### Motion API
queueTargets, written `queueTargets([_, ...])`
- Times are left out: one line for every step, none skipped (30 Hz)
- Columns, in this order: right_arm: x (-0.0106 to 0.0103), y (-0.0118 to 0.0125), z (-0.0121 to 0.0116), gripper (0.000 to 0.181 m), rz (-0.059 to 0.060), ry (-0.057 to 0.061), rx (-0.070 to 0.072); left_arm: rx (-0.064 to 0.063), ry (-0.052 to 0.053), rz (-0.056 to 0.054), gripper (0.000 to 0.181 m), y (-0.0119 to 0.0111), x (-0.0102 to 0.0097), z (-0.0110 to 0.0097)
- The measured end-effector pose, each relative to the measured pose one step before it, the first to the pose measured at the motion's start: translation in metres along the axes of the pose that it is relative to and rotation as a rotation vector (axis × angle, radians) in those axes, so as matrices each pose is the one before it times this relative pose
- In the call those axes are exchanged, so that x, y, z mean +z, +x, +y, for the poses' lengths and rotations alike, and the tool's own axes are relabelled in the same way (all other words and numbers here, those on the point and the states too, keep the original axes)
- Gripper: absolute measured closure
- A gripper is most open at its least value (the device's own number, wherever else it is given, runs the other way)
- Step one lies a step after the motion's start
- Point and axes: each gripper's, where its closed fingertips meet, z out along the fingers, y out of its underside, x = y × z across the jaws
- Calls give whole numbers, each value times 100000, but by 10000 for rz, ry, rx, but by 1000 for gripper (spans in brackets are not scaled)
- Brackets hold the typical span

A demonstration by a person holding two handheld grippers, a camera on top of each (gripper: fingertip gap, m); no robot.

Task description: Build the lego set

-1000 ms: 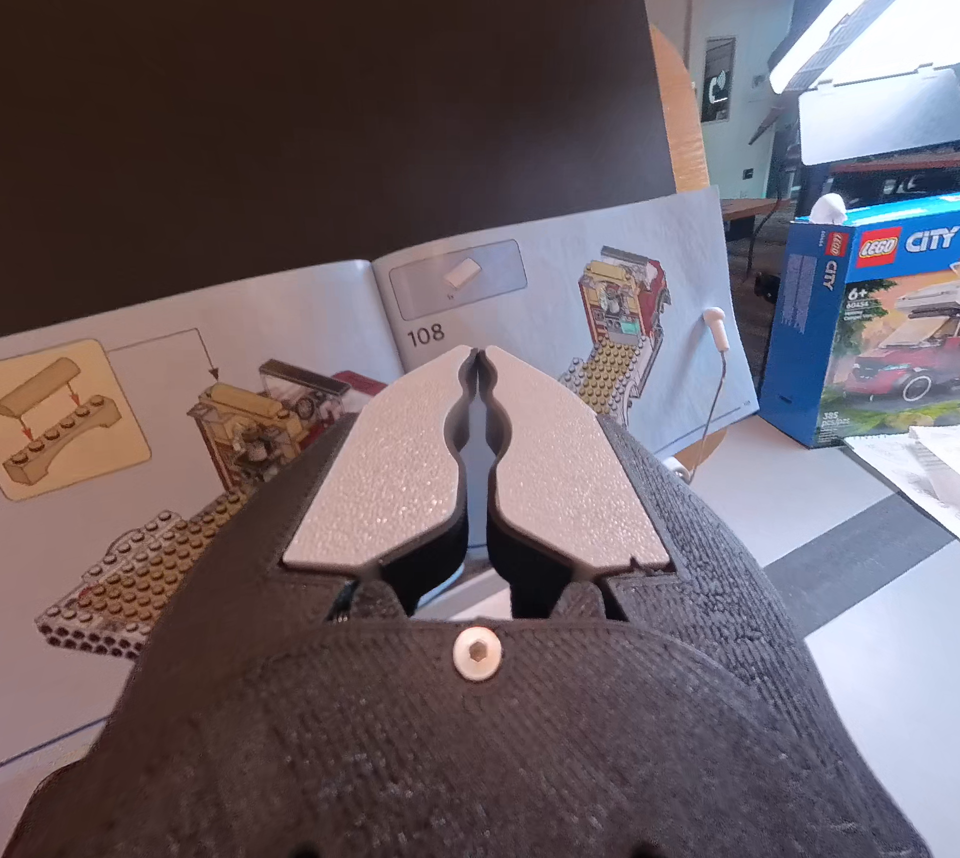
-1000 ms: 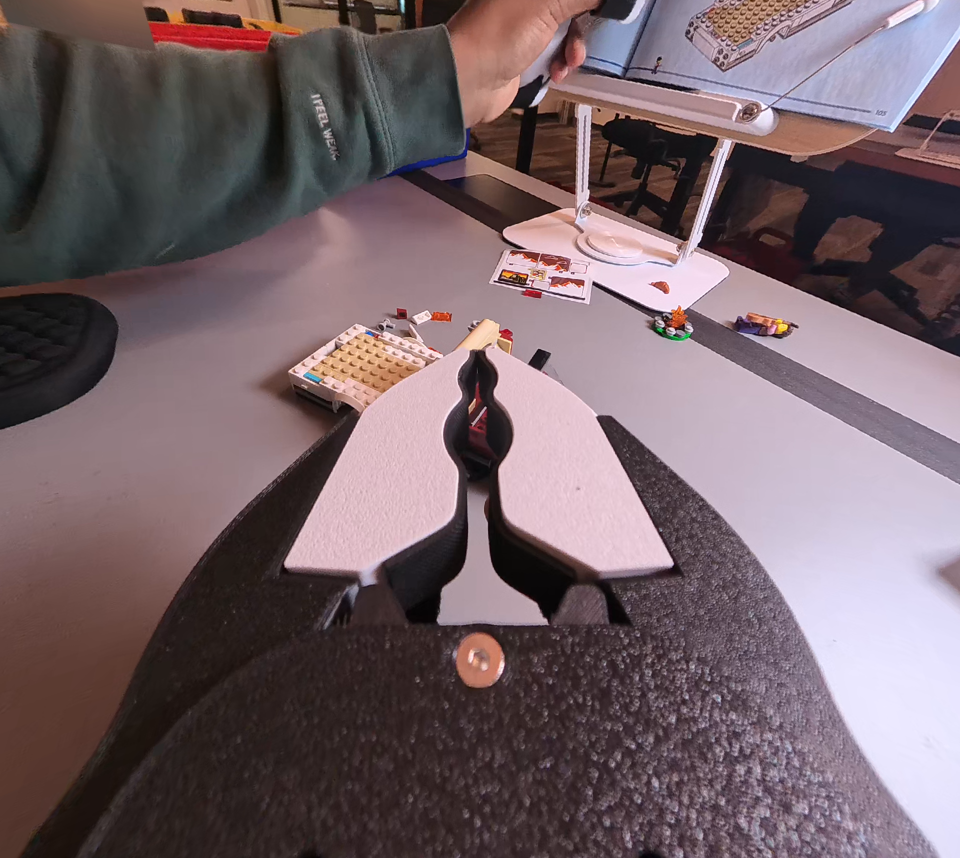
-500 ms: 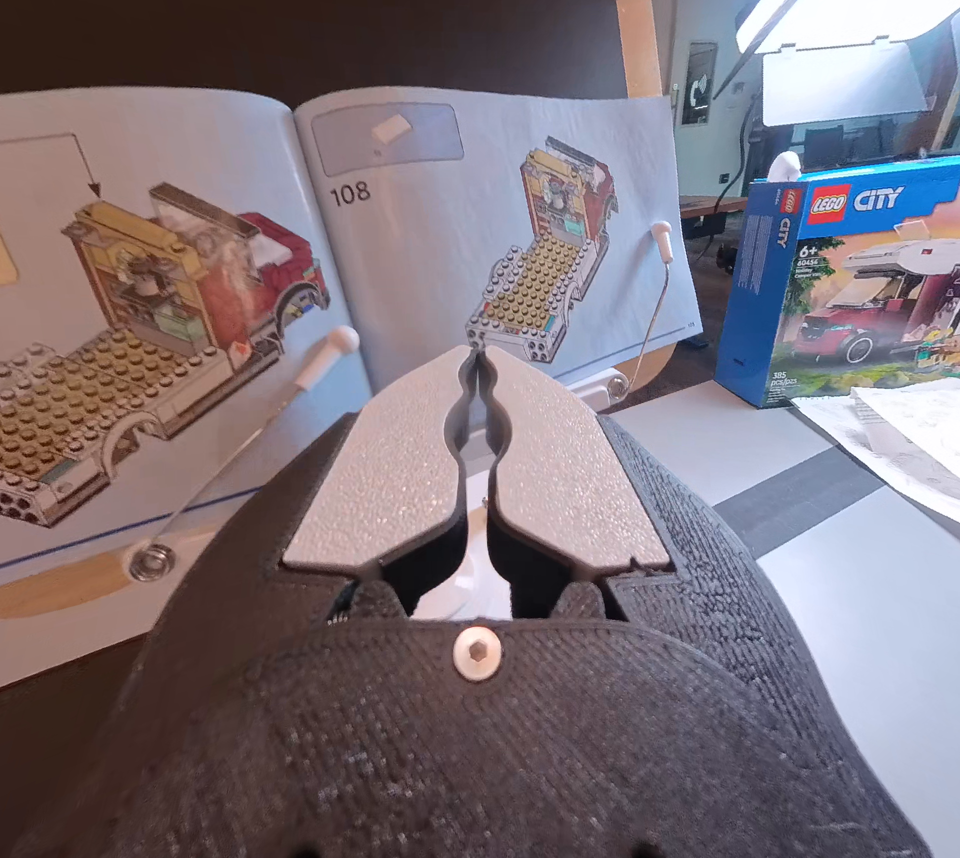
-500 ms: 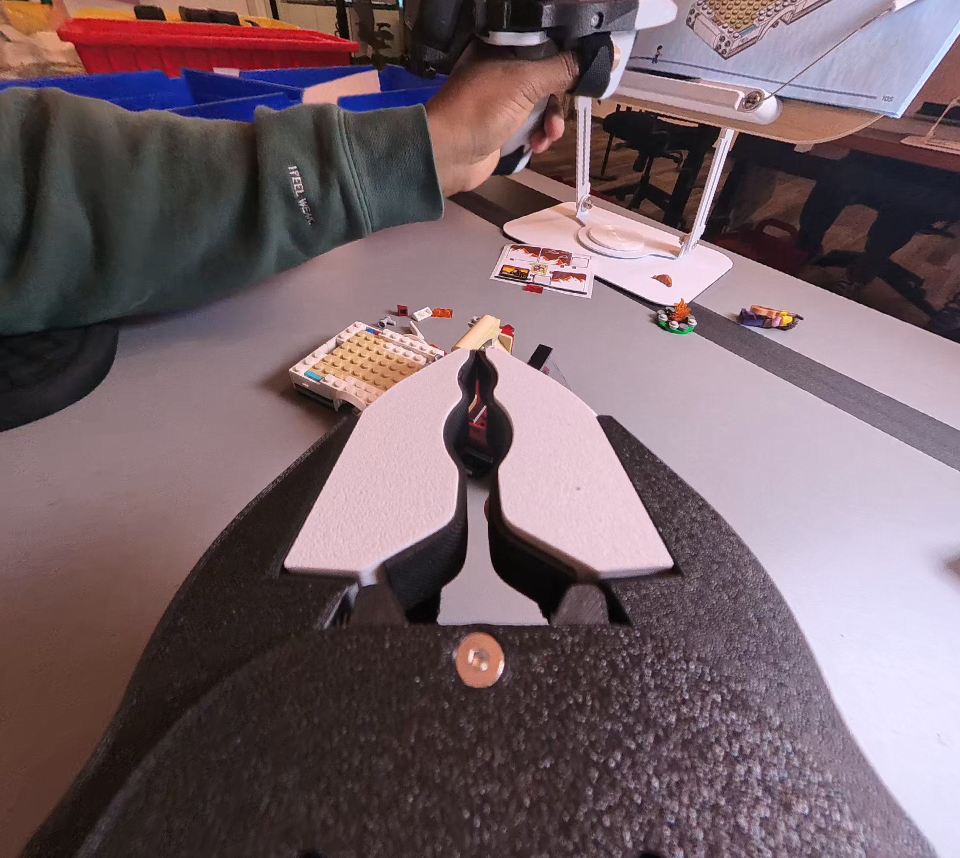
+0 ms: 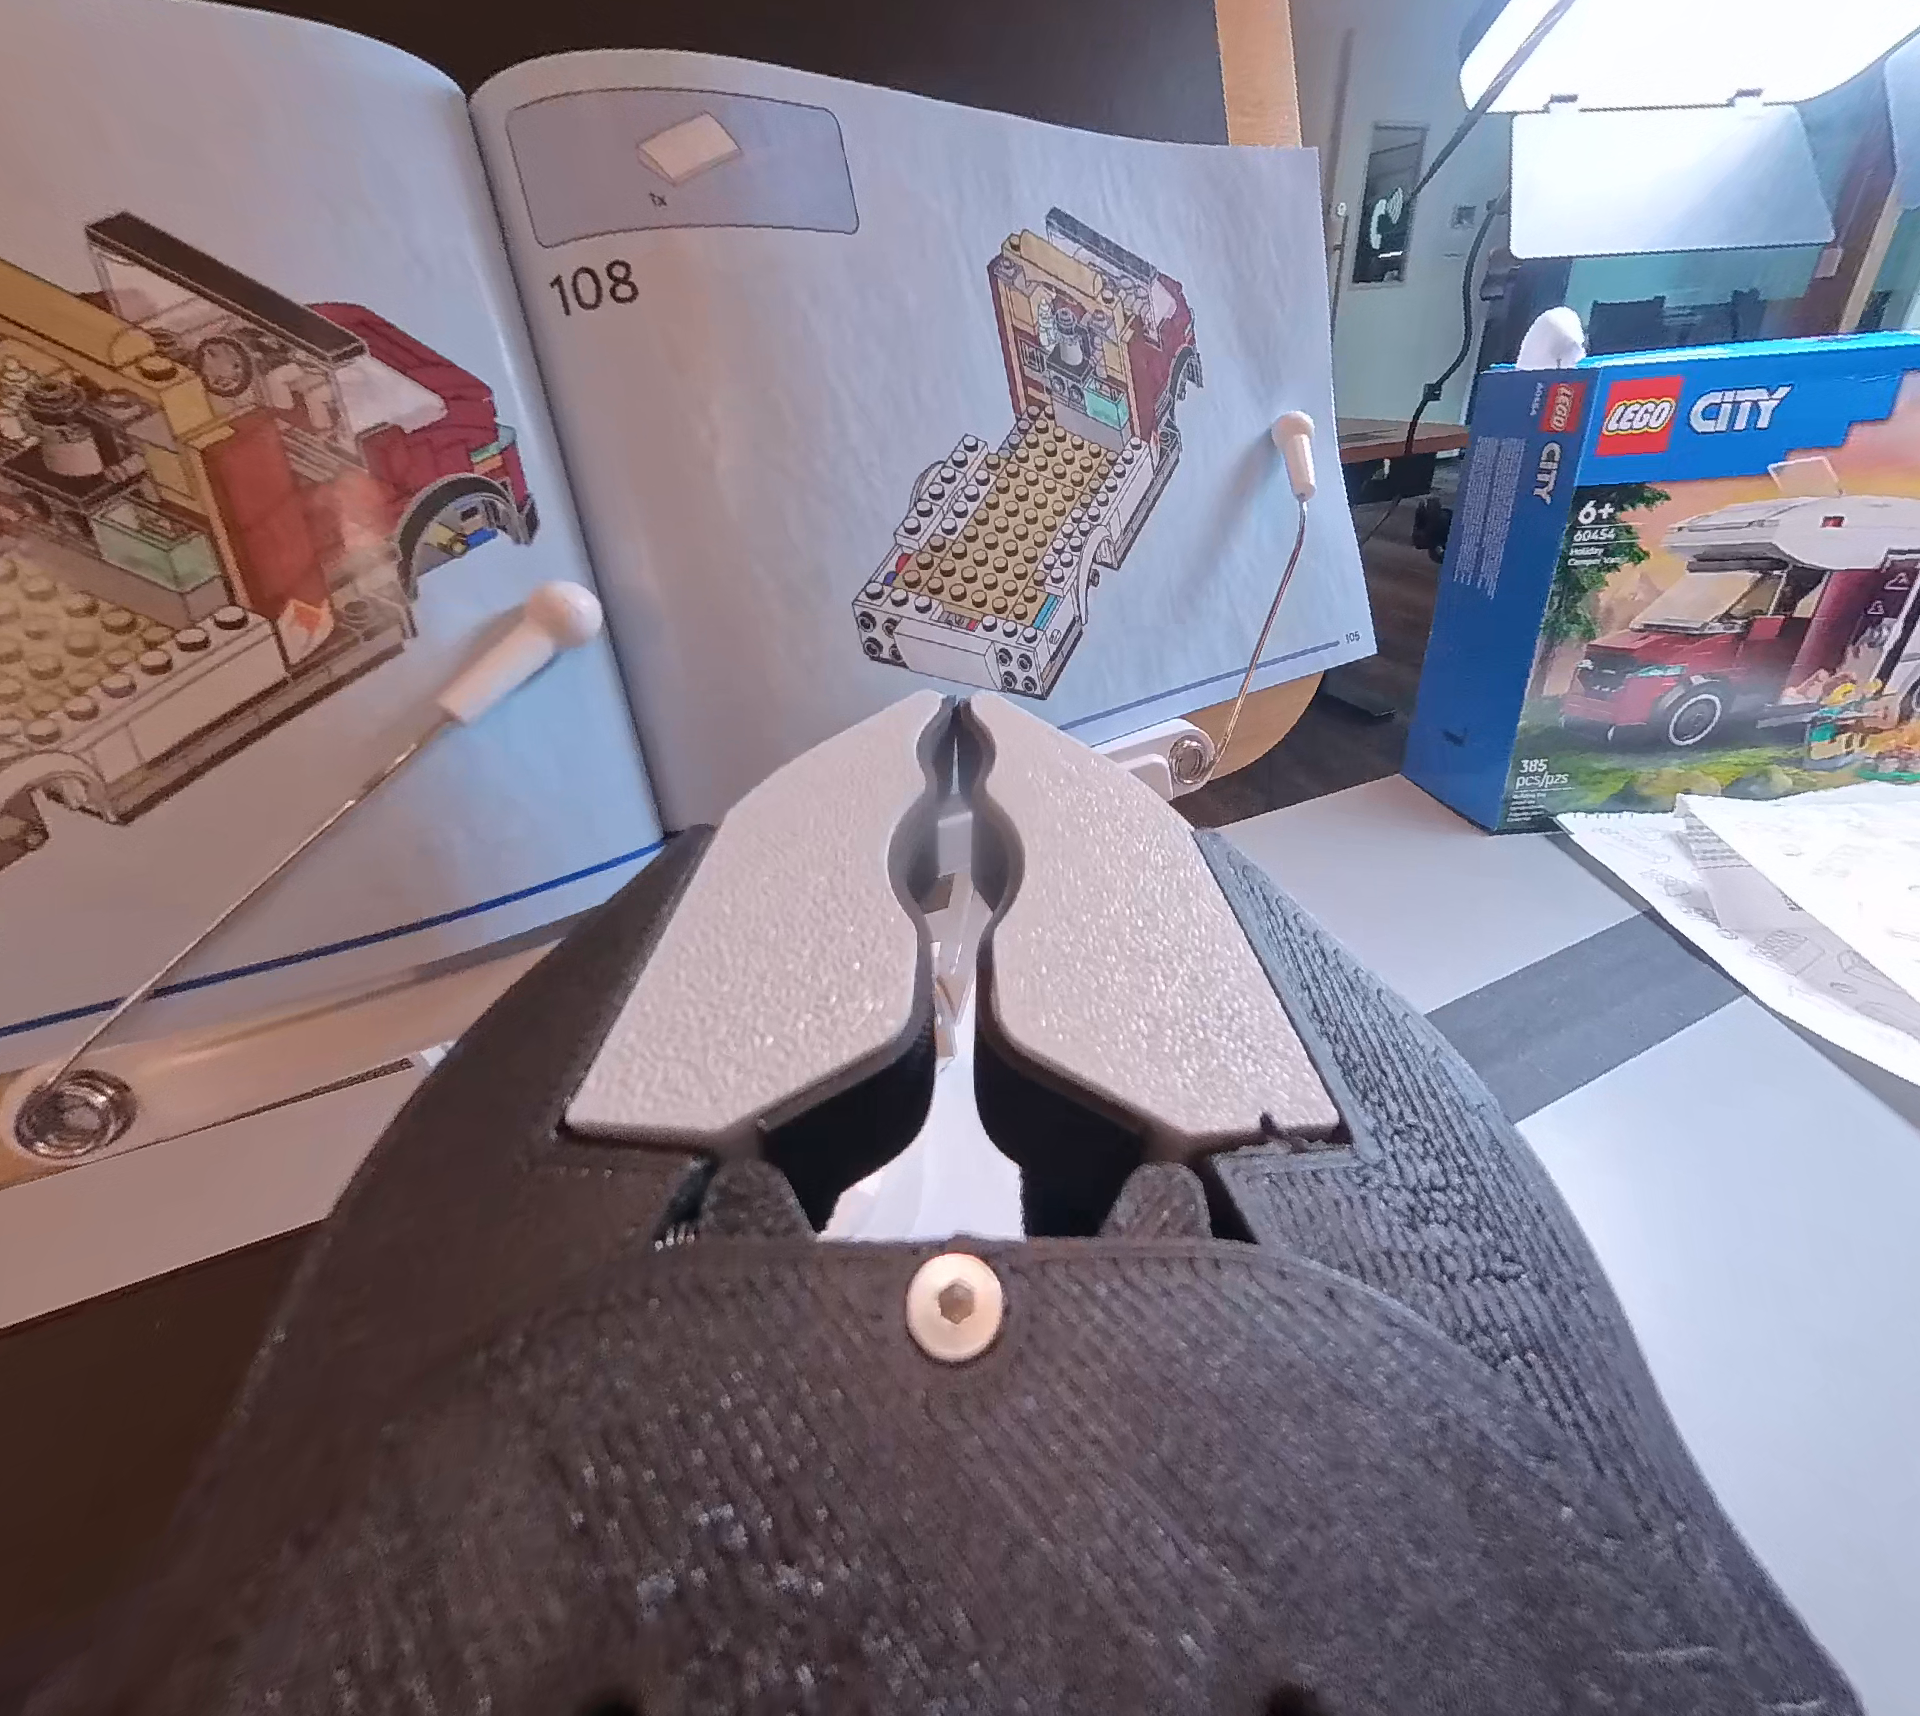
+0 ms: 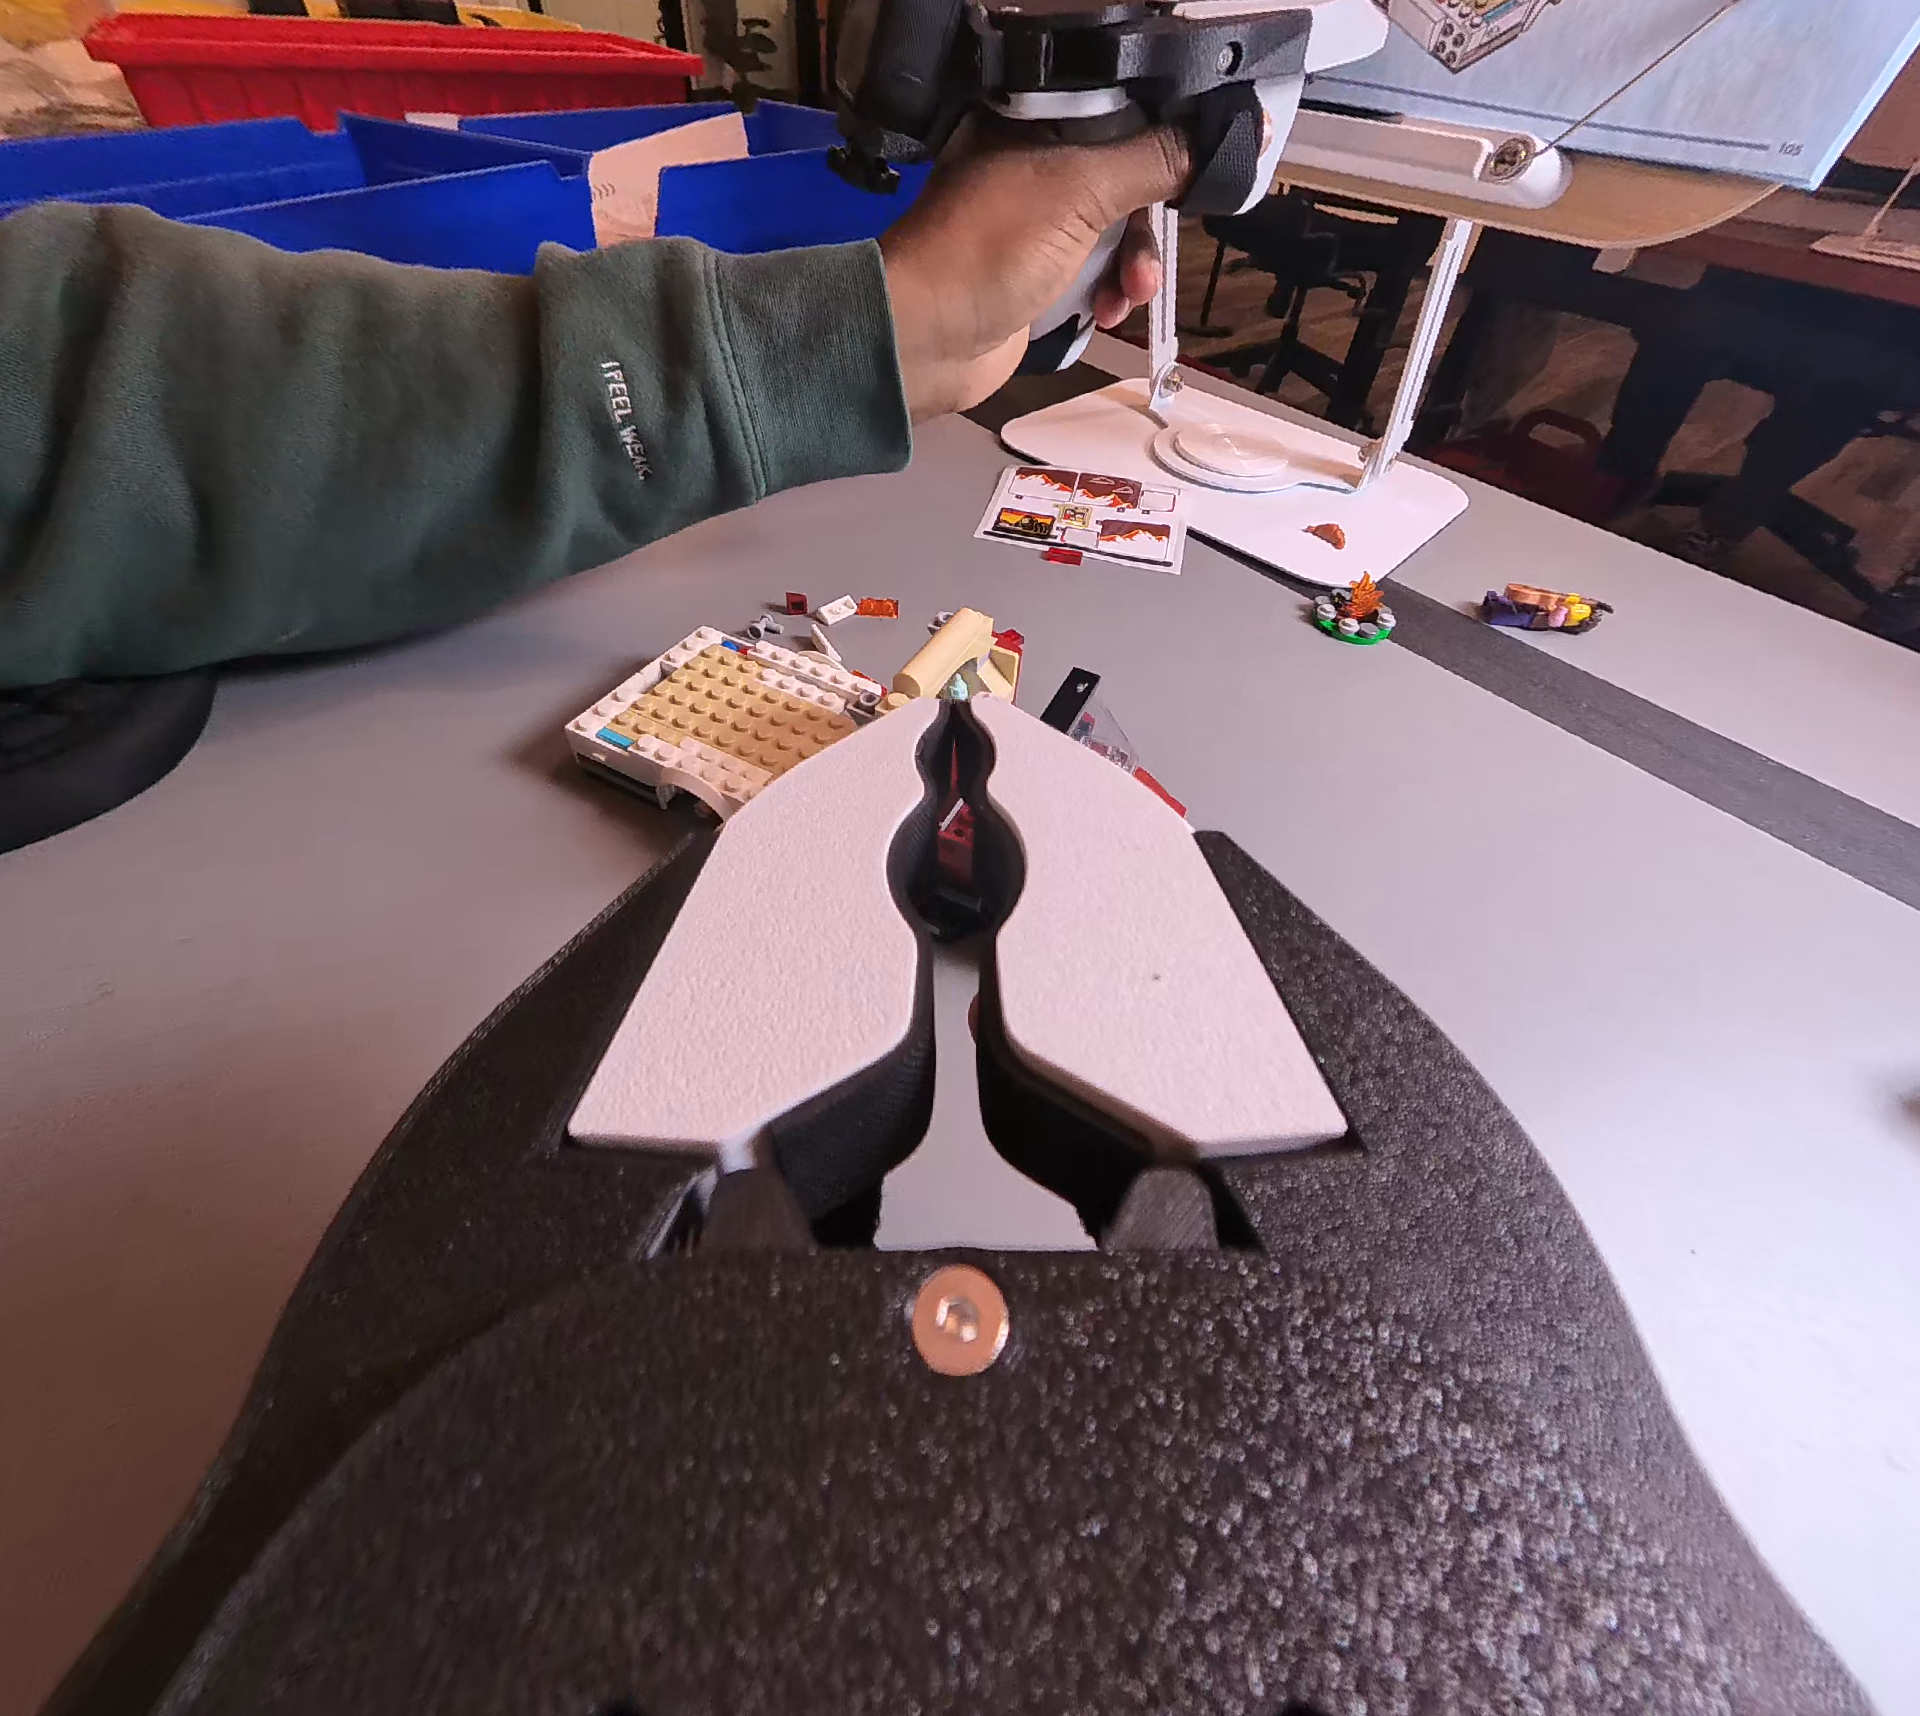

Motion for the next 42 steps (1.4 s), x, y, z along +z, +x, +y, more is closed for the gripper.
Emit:
queueTargets([16, 2, 30, 181, -1, -11, 7, -6, 21, -11, 181, -61, -18, -28])
queueTargets([6, 2, 14, 181, 4, -4, -5, 3, 10, 8, 181, -21, -26, -25])
queueTargets([-3, 5, -7, 181, 8, -3, -11, 14, -6, 7, 181, 8, 1, -2])
queueTargets([-8, 14, -10, 181, 12, 0, -8, 0, -19, 24, 181, 36, 25, -1])
queueTargets([-6, 18, 13, 181, 11, -1, 2, -17, -31, 24, 181, 52, 31, 6])
queueTargets([7, 25, 21, 181, 4, -9, 13, -12, -10, 17, 181, 42, 16, -36])
queueTargets([1, 4, 22, 181, 4, -10, 11, -6, 9, 33, 181, 80, 5, -54])
queueTargets([-10, 19, -7, 181, 8, -1, -3, 18, 4, 35, 181, 84, -15, -31])
queueTargets([-32, 19, -24, 181, 13, 8, -14, 29, -2, 25, 181, 79, -78, -21])
queueTargets([-29, 17, -43, 181, 12, 15, -13, 38, 3, 47, 181, 104, -131, -13])
queueTargets([-35, 22, -57, 181, 7, 21, -1, 62, -3, 75, 181, 158, -185, -13])
queueTargets([-33, 19, -36, 181, 1, 20, 11, 88, -6, 95, 181, 191, -263, -20])
queueTargets([-21, 31, -11, 181, -4, 6, 17, 106, -28, 153, 181, 274, -341, -32])
queueTargets([-17, 15, -7, 181, -2, 1, 14, 100, -33, 269, 181, 419, -480, -68])
queueTargets([-30, 10, -41, 181, 3, 14, -1, 90, -13, 293, 181, 440, -601, -114])
queueTargets([-31, 7, -50, 181, 9, 21, -15, 66, -23, 286, 181, 433, -724, -181])
queueTargets([-32, 5, -49, 181, 7, 20, -16, 32, -52, 308, 181, 472, -812, -195])
queueTargets([-15, -10, -33, 181, -4, 12, -4, -17, -68, 277, 181, 466, -901, -215])
queueTargets([13, -2, -2, 181, -7, 0, 12, -122, -179, 342, 181, 609, -926, -70])
queueTargets([25, -6, 39, 181, -5, -10, 20, -193, -239, 432, 181, 846, -958, 76])
queueTargets([20, -27, 37, 181, -6, -9, 16, -130, -257, 486, 181, 1012, -998, 191])
queueTargets([12, -26, 29, 181, -5, -9, 7, -31, -382, 564, 171, 1208, -976, 474])
queueTargets([5, -28, -8, 181, 0, -4, -8, 15, -444, 599, 162, 1324, -1006, 717])
queueTargets([-13, -37, -35, 181, 8, 11, -23, 40, -318, 613, 160, 1414, -1095, 776])
queueTargets([-19, -38, -61, 181, 12, 16, -24, 56, -203, 531, 159, 1357, -1161, 784])
queueTargets([1, -40, -24, 181, 10, 8, -15, 84, -198, 300, 158, 1033, -1172, 923])
queueTargets([8, -42, 12, 181, 2, -5, -7, 75, -285, 195, 158, 823, -1130, 1157])
queueTargets([41, -56, 72, 181, -7, -27, -2, 0, -385, 231, 155, 773, -1023, 1431])
queueTargets([69, -47, 92, 181, -8, -39, -3, -164, -485, 216, 150, 649, -840, 1690])
queueTargets([96, -54, 127, 181, -15, -47, -7, -289, -520, 333, 144, 706, -604, 1834])
queueTargets([110, -56, 137, 181, -16, -49, -5, -391, -492, 393, 134, 717, -365, 1755])
queueTargets([140, -46, 142, 181, -7, -50, -2, -355, -436, 387, 127, 680, -190, 1549])
queueTargets([162, -57, 172, 181, -6, -64, -2, -210, -432, 399, 120, 721, -16, 1357])
queueTargets([183, -72, 180, 181, -2, -77, -9, -51, -523, 244, 109, 562, 217, 1235])
queueTargets([175, -102, 172, 181, 8, -83, -38, 151, -643, 48, 98, 365, 365, 1182])
queueTargets([140, -105, 153, 181, 30, -85, -104, 305, -530, 32, 92, 467, 424, 914])
queueTargets([99, -73, 141, 181, 70, -86, -198, 308, -385, 141, 88, 684, 462, 580])
queueTargets([41, -27, 102, 181, 109, -82, -275, 190, -290, 128, 87, 633, 450, 319])
queueTargets([-17, -2, 74, 181, 122, -66, -302, 164, -84, -12, 90, 393, 357, -18])
queueTargets([-60, -4, 5, 181, 110, -40, -288, 159, 20, -155, 98, 113, 261, -134])
queueTargets([-91, -3, -22, 181, 89, -16, -248, 97, -66, -307, 106, -210, 236, -14])
queueTargets([-101, 11, -49, 181, 72, 0, -195, 116, -67, -184, 111, -57, 164, 4])
